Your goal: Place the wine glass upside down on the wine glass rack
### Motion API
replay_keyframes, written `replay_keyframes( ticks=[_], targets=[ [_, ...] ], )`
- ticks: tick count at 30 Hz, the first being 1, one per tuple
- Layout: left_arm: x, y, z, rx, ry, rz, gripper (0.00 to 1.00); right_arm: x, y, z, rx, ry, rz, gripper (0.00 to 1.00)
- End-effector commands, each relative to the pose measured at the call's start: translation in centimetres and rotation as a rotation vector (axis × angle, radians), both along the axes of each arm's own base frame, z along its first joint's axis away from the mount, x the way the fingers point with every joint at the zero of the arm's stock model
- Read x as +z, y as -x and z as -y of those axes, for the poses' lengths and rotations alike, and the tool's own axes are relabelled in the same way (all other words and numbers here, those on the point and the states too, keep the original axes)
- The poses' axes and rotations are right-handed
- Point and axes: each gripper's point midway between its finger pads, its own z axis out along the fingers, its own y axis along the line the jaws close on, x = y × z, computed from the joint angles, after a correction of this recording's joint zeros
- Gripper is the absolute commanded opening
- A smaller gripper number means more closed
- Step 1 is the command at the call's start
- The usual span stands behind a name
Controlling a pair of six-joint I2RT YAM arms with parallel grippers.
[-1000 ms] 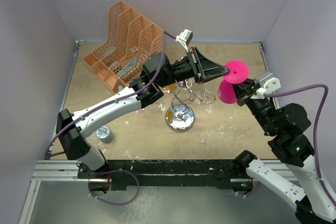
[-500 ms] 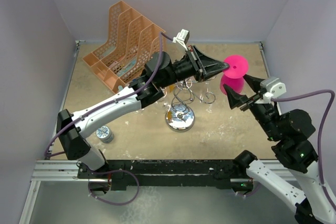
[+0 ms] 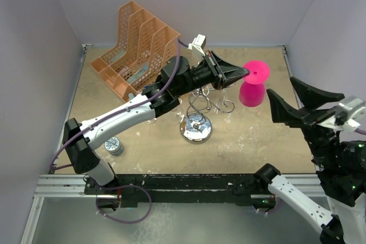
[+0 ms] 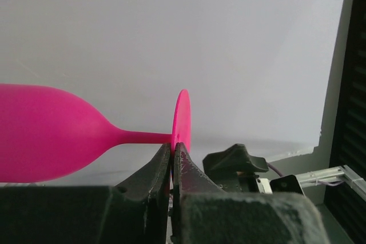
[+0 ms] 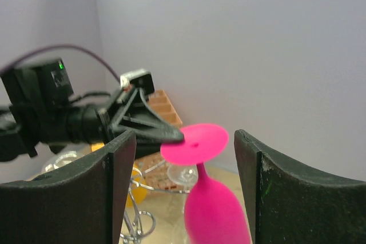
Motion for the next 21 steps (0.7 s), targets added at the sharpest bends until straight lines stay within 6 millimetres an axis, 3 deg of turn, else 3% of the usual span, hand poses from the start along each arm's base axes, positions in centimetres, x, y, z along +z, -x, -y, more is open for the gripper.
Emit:
replay_keyframes(
  ticks=[1, 7, 15, 21],
  targets=[
    [1.3, -0.2, -1.5, 0.063, -0.009, -0.02, 0.0, 6.0, 5.3, 4.2, 0.019, -0.232, 0.181, 0.71],
    [0.4, -0.4, -2.4, 0.105, -0.073, -0.038, 0.0, 6.4, 5.2, 4.2, 0.033, -0.28, 0.188, 0.71],
    [-0.2, -0.5, -3.0, 0.132, -0.121, -0.043, 0.0, 5.1, 2.3, 3.4, -0.013, -0.302, 0.114, 0.71],
    [-0.9, -0.4, -3.6, 0.145, -0.166, -0.055, 0.0, 4.8, 1.4, 2.9, -0.017, -0.321, 0.108, 0.71]
  ],
)
